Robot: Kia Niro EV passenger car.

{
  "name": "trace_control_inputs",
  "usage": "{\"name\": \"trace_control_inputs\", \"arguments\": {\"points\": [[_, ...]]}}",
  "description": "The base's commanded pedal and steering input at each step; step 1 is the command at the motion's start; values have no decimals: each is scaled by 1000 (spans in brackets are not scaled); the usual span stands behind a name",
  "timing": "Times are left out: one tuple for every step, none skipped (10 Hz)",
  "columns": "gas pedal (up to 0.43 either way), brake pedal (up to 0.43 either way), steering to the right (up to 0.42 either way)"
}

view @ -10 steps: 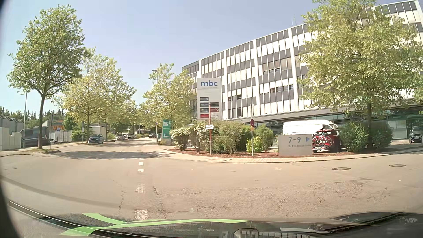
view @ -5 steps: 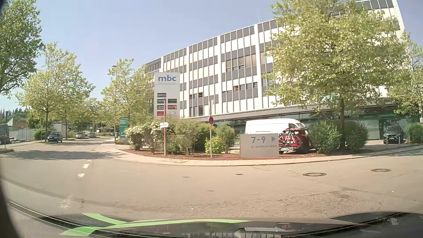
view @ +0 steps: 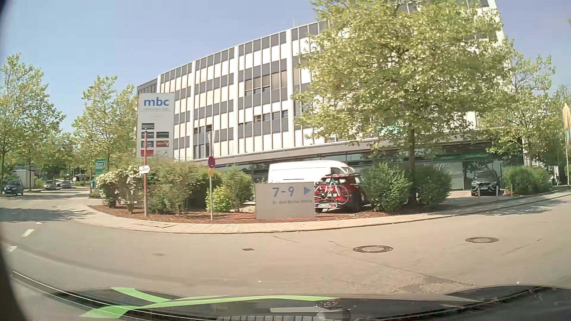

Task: Follow the waypoints while adhering to traffic rules and regulations

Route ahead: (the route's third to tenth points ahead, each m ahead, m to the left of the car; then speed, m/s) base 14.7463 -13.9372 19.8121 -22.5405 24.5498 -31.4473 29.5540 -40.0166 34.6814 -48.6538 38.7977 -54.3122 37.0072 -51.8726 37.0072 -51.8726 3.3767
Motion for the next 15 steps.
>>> {"name": "trace_control_inputs", "arguments": {"points": [[59,0,453],[59,0,464],[47,0,475],[47,0,487],[47,0,503],[47,0,513],[47,0,522],[47,0,527],[47,0,529],[47,0,529],[47,0,529],[59,0,529],[59,0,528],[59,0,525],[59,0,516]]}}
